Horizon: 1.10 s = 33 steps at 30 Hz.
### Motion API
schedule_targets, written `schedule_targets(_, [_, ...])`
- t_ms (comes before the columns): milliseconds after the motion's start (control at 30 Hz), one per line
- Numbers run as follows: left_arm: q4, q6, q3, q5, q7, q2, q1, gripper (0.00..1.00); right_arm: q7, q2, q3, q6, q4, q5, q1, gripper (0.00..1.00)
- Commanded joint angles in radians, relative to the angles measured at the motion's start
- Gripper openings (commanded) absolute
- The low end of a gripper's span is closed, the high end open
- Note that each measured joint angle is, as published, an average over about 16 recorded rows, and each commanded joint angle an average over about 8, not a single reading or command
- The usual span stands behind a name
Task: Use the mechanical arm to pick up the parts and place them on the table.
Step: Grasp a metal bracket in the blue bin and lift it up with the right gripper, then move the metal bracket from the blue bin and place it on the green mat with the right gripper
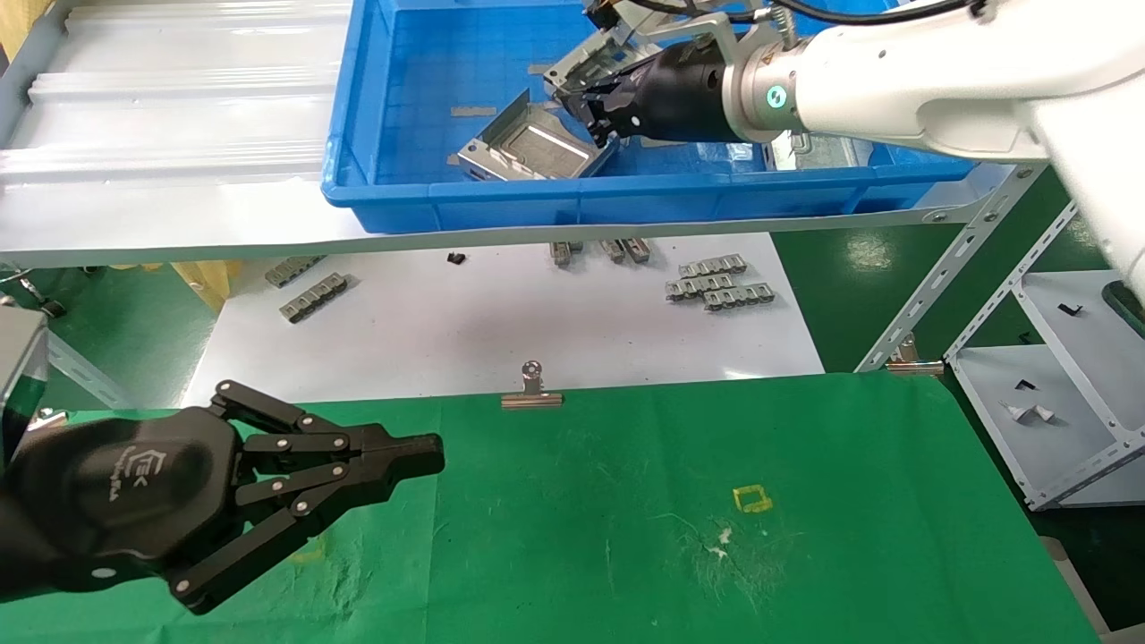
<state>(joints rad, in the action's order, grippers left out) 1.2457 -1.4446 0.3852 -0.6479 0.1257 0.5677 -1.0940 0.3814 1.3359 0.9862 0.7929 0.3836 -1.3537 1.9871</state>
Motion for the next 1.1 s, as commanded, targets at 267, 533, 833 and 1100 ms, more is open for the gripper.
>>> schedule_targets(267, [0.0,0.0,0.0,0.0,0.0,0.0,0.0,1.0,-0.202,-0.072,-0.054,0.217,-0.031,0.105,0.068,0.0])
schedule_targets(533, [0.0,0.0,0.0,0.0,0.0,0.0,0.0,1.0,-0.428,-0.197,-0.07,0.53,-0.047,0.146,0.135,0.0])
schedule_targets(833, [0.0,0.0,0.0,0.0,0.0,0.0,0.0,1.0,-0.546,-0.356,-0.023,0.797,0.021,0.162,0.171,0.0])
schedule_targets(1100, [0.0,0.0,0.0,0.0,0.0,0.0,0.0,1.0,-0.467,-0.591,0.128,0.812,0.362,0.329,0.117,0.0])
